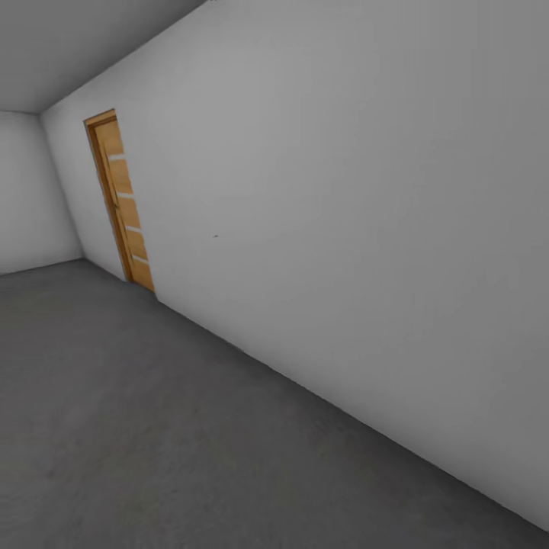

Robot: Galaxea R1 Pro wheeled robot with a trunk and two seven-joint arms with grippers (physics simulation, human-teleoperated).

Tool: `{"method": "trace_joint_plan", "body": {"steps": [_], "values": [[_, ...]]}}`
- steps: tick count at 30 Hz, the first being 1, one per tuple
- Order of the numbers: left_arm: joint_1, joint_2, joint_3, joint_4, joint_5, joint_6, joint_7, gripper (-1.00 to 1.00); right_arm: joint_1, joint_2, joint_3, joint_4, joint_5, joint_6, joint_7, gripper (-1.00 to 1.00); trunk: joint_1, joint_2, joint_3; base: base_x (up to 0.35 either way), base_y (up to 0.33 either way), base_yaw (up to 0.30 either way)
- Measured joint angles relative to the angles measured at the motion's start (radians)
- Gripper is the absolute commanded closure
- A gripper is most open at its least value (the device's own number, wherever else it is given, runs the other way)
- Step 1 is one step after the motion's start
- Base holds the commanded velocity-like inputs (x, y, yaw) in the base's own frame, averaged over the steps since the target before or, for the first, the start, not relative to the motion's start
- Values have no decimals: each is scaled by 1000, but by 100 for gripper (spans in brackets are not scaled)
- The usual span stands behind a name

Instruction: Move the two storage containers from the living room to the garage. In the garage, place one container on the floor and stack the other container on top of it (either order is fine).

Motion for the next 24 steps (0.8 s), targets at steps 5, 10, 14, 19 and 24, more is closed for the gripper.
{"method": "trace_joint_plan", "body": {"steps": [5, 10, 14, 19, 24], "values": [[0, 0, 1, 0, 1, 0, 0, -100, 0, 0, 1, 0, 0, 0, 0, -100, 0, 0, 0, 40, 28, 287], [0, 0, 1, 0, 2, 0, 0, -100, 0, 0, 2, -1, 0, 0, 0, -100, 0, 0, 0, 173, 149, 193], [0, 0, 1, 0, 2, 0, 0, -100, 0, 0, 3, -1, 0, 0, 0, -100, 0, 0, 0, 231, 203, 55], [0, 0, 2, 0, 2, 0, 0, -100, 1, 0, 3, -1, 0, 0, 0, -100, 0, 0, 0, 245, 219, 14], [0, 0, 3, 0, 2, 0, 0, -100, 0, 0, 1, -1, 0, 0, 0, -100, 0, 0, 0, 244, 235, 3]]}}
